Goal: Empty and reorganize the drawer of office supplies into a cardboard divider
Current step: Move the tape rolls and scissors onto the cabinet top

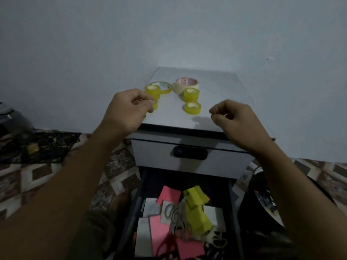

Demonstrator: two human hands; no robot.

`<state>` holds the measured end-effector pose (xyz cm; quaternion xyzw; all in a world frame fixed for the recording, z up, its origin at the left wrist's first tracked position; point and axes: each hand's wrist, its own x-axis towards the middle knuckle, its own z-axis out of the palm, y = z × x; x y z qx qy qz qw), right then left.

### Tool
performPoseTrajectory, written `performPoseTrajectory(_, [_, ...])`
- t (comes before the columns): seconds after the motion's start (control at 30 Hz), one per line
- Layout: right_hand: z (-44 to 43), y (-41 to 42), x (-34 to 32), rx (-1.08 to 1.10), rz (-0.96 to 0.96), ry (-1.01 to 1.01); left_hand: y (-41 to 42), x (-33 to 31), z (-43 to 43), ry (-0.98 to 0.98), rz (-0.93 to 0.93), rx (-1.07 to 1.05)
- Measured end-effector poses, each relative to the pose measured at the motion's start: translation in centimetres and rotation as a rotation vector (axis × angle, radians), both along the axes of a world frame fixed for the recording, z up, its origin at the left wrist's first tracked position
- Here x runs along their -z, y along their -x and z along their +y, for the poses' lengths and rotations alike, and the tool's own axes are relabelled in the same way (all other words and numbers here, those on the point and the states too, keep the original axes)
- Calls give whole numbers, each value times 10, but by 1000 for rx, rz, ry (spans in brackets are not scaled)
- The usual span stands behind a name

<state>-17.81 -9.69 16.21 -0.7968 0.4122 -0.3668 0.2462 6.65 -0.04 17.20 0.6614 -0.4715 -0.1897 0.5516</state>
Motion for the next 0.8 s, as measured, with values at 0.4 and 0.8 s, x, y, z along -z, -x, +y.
performPoseTrajectory(0.4, [81, 24, 194, 29, 195, -477, 75, 209, 51, -620, -21, 220])
performPoseTrajectory(0.8, [104, 48, 276, -116, 933, -442, 79, 299, 49, -731, -484, 308])
